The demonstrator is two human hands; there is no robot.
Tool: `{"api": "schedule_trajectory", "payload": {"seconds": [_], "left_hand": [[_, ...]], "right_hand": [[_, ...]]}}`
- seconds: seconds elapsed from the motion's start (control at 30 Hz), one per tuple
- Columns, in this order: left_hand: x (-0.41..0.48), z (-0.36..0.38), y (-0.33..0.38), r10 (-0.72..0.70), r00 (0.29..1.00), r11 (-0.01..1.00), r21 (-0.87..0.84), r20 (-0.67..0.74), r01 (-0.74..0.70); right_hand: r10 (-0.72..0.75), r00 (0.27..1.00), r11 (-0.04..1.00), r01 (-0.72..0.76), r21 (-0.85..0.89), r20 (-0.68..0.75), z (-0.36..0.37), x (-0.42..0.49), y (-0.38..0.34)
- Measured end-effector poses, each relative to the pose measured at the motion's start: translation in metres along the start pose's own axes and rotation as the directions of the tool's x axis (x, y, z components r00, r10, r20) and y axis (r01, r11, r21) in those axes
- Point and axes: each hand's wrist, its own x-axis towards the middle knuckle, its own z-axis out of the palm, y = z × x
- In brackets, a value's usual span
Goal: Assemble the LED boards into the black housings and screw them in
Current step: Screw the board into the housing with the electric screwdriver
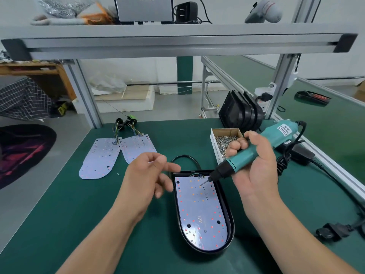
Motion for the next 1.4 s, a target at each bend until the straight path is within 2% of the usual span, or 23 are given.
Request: {"api": "schedule_trajectory", "payload": {"seconds": [0.1,0.27,0.57,0.77,0.93,1.03,1.13,1.27,1.4], "left_hand": [[-0.011,0.009,0.003,0.066,0.994,0.998,0.011,0.091,-0.067],[-0.021,0.019,0.005,0.061,0.986,0.998,0.017,0.156,-0.065],[-0.031,0.019,0.004,0.184,0.937,0.947,0.202,0.296,-0.249],[-0.034,0.025,-0.004,0.213,0.906,0.922,0.232,0.366,-0.311],[-0.035,0.029,-0.007,0.252,0.902,0.915,0.218,0.351,-0.340],[-0.036,0.029,-0.010,0.292,0.911,0.906,0.222,0.291,-0.362],[-0.034,0.027,-0.008,0.388,0.896,0.856,0.276,0.216,-0.437],[-0.033,0.027,-0.005,0.276,0.946,0.948,0.112,0.172,-0.297],[-0.032,0.029,0.000,0.172,0.966,0.985,-0.048,0.194,-0.166]], "right_hand": [[-0.014,1.000,0.999,0.013,0.032,0.013,0.003,-0.001,-0.005],[-0.037,0.999,0.997,0.035,0.062,0.038,0.006,-0.001,-0.011],[-0.052,0.996,0.995,0.045,0.088,0.075,0.011,-0.005,-0.011],[-0.061,0.993,0.992,0.049,0.115,0.100,0.012,-0.007,-0.013],[-0.059,0.993,0.993,0.048,0.112,0.100,0.013,-0.008,-0.013],[-0.052,0.994,0.994,0.042,0.100,0.095,0.014,-0.009,-0.012],[-0.047,0.995,0.995,0.039,0.094,0.091,0.013,-0.010,-0.012],[-0.049,0.994,0.994,0.040,0.097,0.093,0.014,-0.009,-0.013],[-0.065,0.992,0.992,0.053,0.115,0.110,0.015,-0.009,-0.015]]}}
